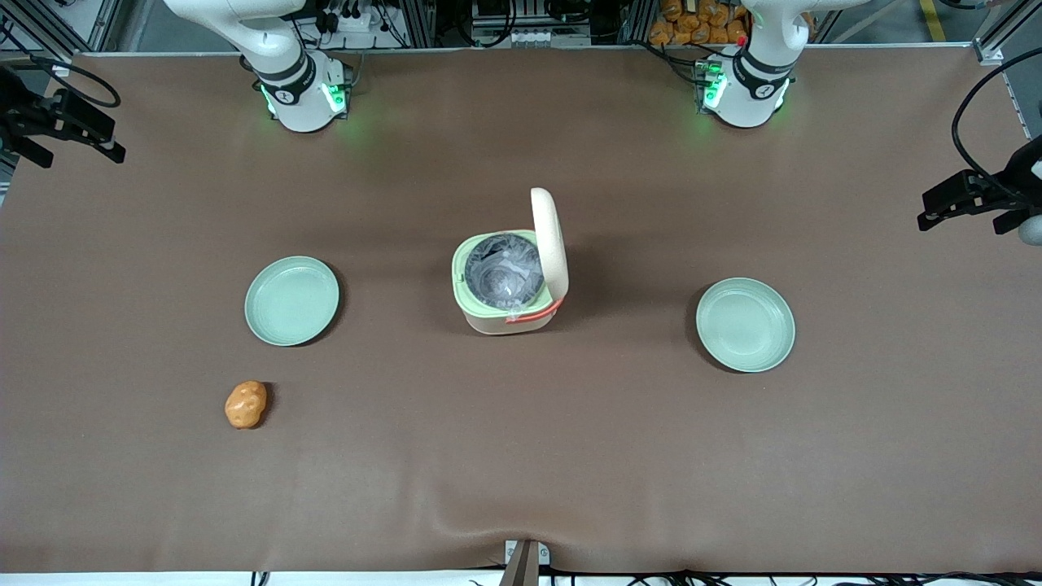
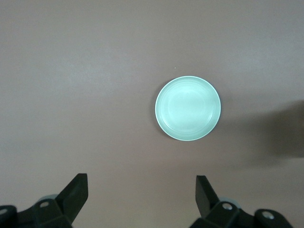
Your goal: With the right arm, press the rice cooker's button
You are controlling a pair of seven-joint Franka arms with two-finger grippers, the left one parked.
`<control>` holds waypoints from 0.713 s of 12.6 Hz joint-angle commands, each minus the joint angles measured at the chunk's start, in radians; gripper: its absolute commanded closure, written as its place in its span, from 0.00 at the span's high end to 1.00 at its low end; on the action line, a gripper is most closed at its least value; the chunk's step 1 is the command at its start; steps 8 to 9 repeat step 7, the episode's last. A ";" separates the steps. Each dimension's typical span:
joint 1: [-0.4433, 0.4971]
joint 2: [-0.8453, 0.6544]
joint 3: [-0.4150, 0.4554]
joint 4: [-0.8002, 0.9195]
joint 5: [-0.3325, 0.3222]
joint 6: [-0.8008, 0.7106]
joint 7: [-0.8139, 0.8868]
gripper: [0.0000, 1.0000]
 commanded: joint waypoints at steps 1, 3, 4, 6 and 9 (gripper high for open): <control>-0.017 -0.017 0.010 0.001 -0.012 -0.013 -0.020 1.00; -0.017 -0.017 0.010 0.001 -0.013 -0.013 -0.027 1.00; -0.017 -0.017 0.010 0.001 -0.012 -0.013 -0.027 1.00; -0.017 -0.017 0.010 0.001 -0.013 -0.013 -0.029 1.00; -0.017 -0.017 0.010 0.001 -0.013 -0.014 -0.029 1.00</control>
